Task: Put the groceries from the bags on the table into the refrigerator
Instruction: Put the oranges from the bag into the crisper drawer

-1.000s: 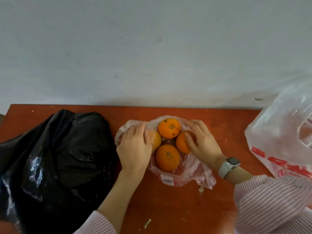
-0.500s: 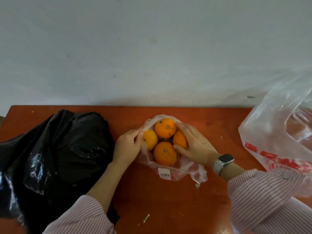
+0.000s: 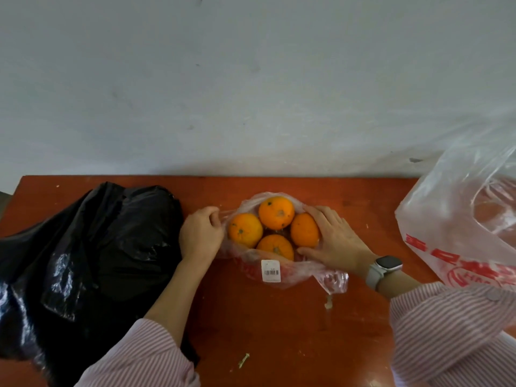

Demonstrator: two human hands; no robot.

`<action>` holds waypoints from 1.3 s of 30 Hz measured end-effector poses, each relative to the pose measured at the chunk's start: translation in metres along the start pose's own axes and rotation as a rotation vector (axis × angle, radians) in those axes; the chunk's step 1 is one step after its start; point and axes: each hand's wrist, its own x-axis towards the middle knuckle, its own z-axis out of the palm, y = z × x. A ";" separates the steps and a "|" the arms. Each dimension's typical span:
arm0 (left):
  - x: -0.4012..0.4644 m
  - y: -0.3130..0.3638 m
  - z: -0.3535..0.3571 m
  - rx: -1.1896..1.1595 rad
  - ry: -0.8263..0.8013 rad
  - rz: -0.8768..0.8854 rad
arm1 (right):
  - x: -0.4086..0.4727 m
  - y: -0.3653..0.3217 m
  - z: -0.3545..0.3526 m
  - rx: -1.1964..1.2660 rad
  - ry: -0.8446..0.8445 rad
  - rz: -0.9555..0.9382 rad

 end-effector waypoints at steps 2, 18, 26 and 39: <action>-0.003 0.017 -0.003 0.040 0.103 0.195 | 0.000 0.002 0.001 0.023 -0.034 0.020; -0.016 0.072 0.019 -0.043 -0.233 0.420 | -0.018 -0.009 -0.019 0.279 0.114 0.049; -0.100 0.073 -0.029 -0.495 0.014 0.230 | -0.080 -0.047 -0.035 0.747 0.424 0.085; -0.284 0.027 -0.015 -0.431 -0.429 0.209 | -0.293 -0.067 0.048 0.718 0.359 0.421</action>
